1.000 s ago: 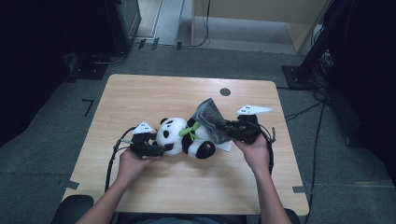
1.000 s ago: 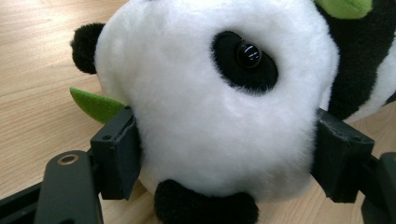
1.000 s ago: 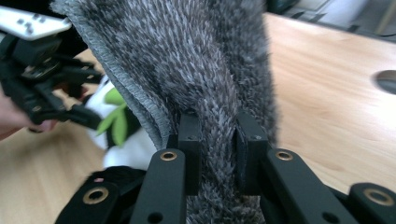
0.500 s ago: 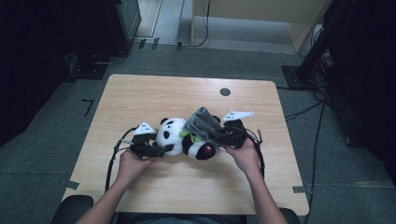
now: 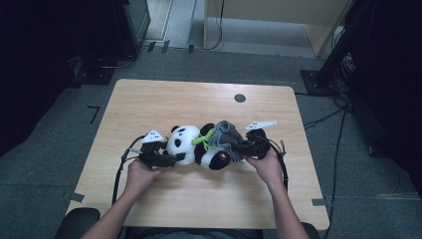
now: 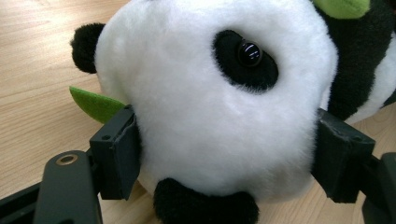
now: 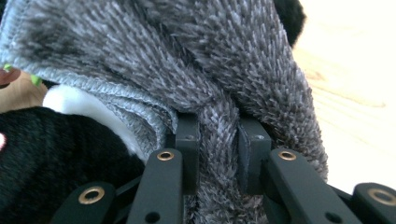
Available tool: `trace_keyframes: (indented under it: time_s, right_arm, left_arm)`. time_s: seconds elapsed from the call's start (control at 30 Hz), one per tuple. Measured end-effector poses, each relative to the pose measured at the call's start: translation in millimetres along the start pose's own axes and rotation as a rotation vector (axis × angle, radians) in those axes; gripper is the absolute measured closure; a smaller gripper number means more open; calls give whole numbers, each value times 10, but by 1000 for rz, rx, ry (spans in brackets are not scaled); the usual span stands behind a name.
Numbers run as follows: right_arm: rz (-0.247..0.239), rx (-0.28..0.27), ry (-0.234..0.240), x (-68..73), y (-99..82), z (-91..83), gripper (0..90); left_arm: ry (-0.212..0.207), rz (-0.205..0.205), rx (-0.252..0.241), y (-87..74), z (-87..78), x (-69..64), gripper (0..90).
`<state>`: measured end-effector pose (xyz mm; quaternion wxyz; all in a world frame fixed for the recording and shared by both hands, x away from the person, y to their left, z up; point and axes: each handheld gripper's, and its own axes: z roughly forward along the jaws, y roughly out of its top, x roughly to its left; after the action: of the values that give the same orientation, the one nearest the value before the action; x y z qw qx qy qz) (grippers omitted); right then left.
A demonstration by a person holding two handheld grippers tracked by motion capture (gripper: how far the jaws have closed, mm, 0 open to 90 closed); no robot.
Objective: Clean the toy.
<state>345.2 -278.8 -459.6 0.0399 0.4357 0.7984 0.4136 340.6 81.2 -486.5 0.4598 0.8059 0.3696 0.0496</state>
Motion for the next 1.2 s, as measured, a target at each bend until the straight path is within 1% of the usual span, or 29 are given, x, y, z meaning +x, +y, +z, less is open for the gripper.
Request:
trace_keyframes:
  time_s: [0.07,0.23,0.3,0.37,0.53,0.67,0.7,0.73,0.77,0.87,0.9,0.93,1.0,1.07,1.1,1.2]
  right_arm:
    - [15,4,2,-24,-22,6,748]
    - [29,26,-10,-71,-76,31,747]
    - [47,34,-8,-89,-91,42,748]
    - [47,39,-11,-105,-102,50,748]
    - [40,53,-35,-123,-124,62,748]
    - [45,93,-77,-176,-160,79,748]
    - [50,95,-73,-194,-166,75,748]
    - [62,88,-53,-222,-172,68,749]
    - [65,86,-43,-248,-175,55,751]
    - [77,96,-91,-301,-184,-14,760]
    - [81,94,-115,-324,-190,-53,763]
    - [87,90,-123,-334,-191,-81,765]
    - [94,62,-135,-352,-186,-187,765]
    - [92,32,-138,-348,-171,-283,765]
    - [85,8,-135,-339,-152,-349,766]
    - [71,-37,-120,-278,-83,-478,768]
  left_arm:
    - [1,1,0,2,1,-1,219]
    - [-1,0,1,10,5,5,219]
    - [-2,-1,4,13,4,7,219]
    - [2,0,5,11,2,0,219]
    - [-5,-6,4,15,3,12,218]
    - [-9,-15,5,13,-2,26,216]
    - [-8,-18,-2,-2,-5,22,213]
    - [-3,-17,-13,-22,-3,10,213]
    - [-1,-11,-13,-24,2,2,213]
    - [-10,-24,-9,-11,0,23,213]
    - [-11,-25,-9,-8,0,26,213]
    - [-10,-25,-8,-5,0,24,213]
    - [-9,-25,-6,-2,1,23,213]
    - [-9,-24,-5,7,6,24,213]
    - [-9,-23,-1,14,8,23,213]
    - [-7,-17,5,25,12,18,213]
